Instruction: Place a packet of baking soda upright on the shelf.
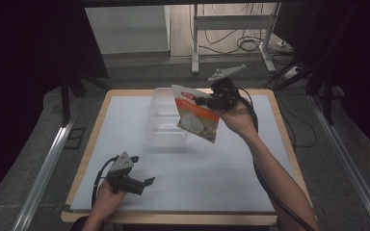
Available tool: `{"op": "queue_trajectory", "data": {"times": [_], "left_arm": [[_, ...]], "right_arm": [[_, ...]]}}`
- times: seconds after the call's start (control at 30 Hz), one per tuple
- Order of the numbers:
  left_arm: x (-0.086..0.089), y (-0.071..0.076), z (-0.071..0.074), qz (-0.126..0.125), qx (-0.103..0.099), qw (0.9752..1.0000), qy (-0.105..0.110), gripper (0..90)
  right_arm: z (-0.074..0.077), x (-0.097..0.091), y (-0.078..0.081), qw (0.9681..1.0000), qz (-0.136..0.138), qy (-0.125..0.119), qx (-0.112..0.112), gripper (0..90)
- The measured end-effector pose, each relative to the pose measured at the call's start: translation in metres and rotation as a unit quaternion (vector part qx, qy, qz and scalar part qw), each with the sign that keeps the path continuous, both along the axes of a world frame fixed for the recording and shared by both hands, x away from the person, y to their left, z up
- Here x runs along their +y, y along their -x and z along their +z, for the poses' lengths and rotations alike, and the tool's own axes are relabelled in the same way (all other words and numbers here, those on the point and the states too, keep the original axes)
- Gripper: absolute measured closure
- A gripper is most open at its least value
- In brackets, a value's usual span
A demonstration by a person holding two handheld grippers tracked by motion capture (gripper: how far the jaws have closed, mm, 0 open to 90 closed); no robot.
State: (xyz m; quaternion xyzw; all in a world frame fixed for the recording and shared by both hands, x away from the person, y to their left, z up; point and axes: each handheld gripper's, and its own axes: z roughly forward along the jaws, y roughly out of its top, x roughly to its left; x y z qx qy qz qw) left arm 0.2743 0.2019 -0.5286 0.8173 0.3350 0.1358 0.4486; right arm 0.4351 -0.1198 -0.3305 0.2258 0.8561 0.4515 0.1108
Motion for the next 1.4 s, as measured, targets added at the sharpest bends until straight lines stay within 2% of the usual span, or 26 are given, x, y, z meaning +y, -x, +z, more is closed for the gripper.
{"op": "queue_trajectory", "data": {"times": [0.1,0.17,0.27,0.33,0.37,0.43,0.57,1.0,1.1,1.17,1.4], "left_arm": [[-0.002,0.000,-0.001,-0.009,0.004,0.9999,-0.006,0.0],[-0.005,0.000,-0.001,-0.019,0.001,0.9996,-0.019,0.0],[-0.008,0.002,0.000,-0.024,-0.007,0.9993,-0.027,0.0],[-0.008,0.003,0.000,-0.024,-0.011,0.9993,-0.026,0.0],[-0.008,0.004,0.001,-0.025,-0.013,0.9994,-0.018,0.0],[-0.009,0.004,0.001,-0.026,-0.013,0.9994,-0.016,0.0],[-0.010,0.005,0.001,-0.031,-0.018,0.9989,-0.028,0.0],[-0.011,0.004,0.001,-0.029,-0.016,0.9991,-0.028,0.6],[-0.011,0.004,0.002,-0.026,-0.016,0.9991,-0.029,0.7],[-0.011,0.005,0.002,-0.025,-0.015,0.9992,-0.028,0.8],[-0.011,0.005,0.002,-0.025,-0.014,0.9992,-0.028,0.8]], "right_arm": [[-0.001,0.006,-0.002,1.0000,0.003,0.001,0.001,89.2],[-0.003,0.013,-0.005,1.0000,0.007,0.001,0.004,89.1],[-0.006,0.024,-0.009,0.9999,0.013,0.003,0.005,89.1],[-0.007,0.033,-0.011,0.9998,0.016,0.006,0.005,89.1],[-0.009,0.041,-0.013,0.9998,0.020,0.008,0.004,89.1],[-0.010,0.045,-0.014,0.9997,0.021,0.008,0.004,89.1],[-0.014,0.062,-0.020,0.9996,0.027,0.008,0.005,89.1],[-0.021,0.099,-0.029,0.9994,0.035,0.001,0.006,89.1],[-0.024,0.104,-0.029,0.9993,0.038,0.002,0.005,89.1],[-0.031,0.108,-0.030,0.9992,0.038,0.007,0.007,89.0],[-0.049,0.108,-0.033,0.9992,0.035,0.015,0.016,88.9]]}}
